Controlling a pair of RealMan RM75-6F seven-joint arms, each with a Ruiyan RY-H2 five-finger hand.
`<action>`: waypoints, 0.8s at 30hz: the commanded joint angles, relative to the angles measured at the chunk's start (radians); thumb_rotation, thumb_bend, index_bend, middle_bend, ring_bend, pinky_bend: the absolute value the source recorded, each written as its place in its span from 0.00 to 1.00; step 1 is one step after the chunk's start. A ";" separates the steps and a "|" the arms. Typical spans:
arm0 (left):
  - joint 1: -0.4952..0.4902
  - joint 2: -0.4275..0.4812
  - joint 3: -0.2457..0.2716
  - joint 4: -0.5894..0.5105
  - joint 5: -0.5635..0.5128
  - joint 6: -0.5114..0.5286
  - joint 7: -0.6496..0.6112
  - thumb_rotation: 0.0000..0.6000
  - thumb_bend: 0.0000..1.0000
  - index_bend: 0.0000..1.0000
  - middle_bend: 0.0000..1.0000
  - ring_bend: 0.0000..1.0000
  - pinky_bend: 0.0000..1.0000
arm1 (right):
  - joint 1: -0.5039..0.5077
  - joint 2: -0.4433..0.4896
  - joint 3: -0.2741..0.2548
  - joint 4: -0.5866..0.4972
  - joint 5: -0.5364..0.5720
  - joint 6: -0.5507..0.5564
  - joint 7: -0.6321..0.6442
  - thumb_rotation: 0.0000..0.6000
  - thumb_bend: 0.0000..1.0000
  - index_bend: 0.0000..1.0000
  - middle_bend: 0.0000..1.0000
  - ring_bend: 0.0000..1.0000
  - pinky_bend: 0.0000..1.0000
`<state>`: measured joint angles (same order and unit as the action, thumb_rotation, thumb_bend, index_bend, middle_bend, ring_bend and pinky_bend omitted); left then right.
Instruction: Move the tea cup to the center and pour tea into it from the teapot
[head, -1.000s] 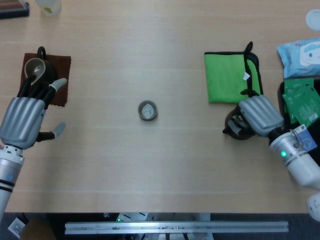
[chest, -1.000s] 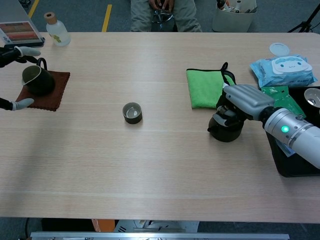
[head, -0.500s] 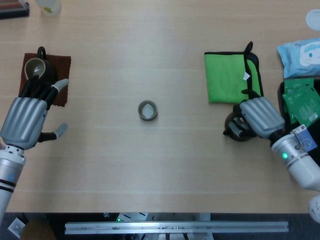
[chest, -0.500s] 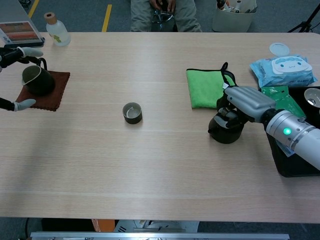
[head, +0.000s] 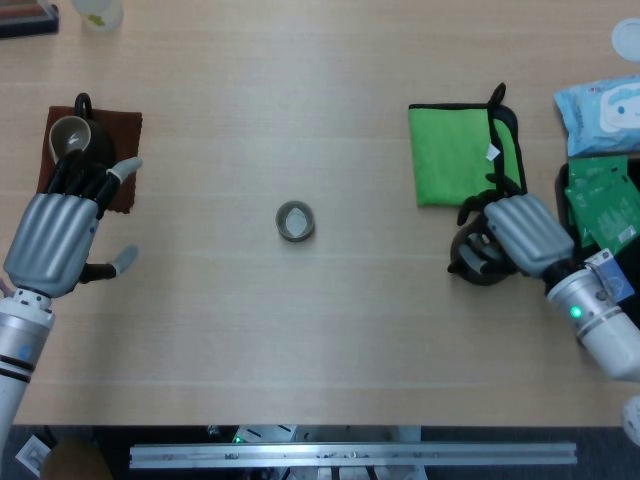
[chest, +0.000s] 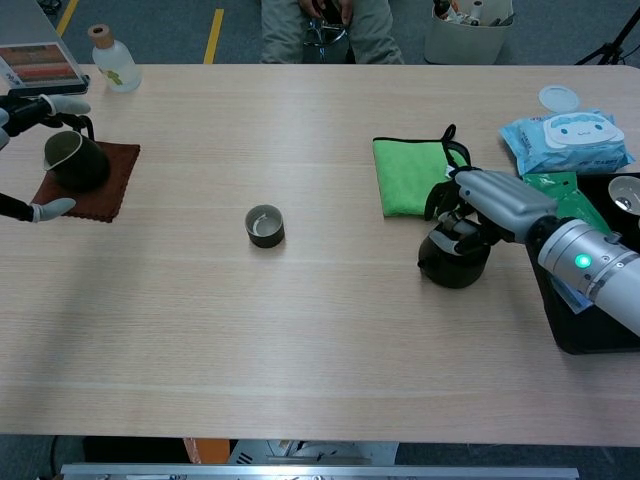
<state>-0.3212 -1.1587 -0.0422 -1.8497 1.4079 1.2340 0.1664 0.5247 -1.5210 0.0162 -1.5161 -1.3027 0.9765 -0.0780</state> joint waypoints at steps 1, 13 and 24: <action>0.000 -0.001 0.000 0.000 0.000 0.001 0.000 1.00 0.25 0.10 0.20 0.17 0.07 | -0.001 0.001 0.001 0.000 -0.001 0.000 -0.001 1.00 0.36 0.49 0.39 0.27 0.08; -0.004 -0.006 0.001 0.001 -0.001 -0.003 0.003 1.00 0.25 0.10 0.20 0.17 0.07 | -0.003 0.003 -0.001 0.001 0.007 -0.017 -0.040 1.00 0.27 0.45 0.30 0.17 0.03; -0.007 -0.005 -0.002 -0.001 -0.006 -0.003 0.008 1.00 0.25 0.10 0.20 0.17 0.07 | 0.002 0.000 0.005 0.006 0.041 -0.038 -0.094 1.00 0.13 0.40 0.20 0.07 0.00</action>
<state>-0.3283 -1.1641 -0.0442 -1.8503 1.4019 1.2308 0.1745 0.5261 -1.5212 0.0205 -1.5099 -1.2622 0.9394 -0.1711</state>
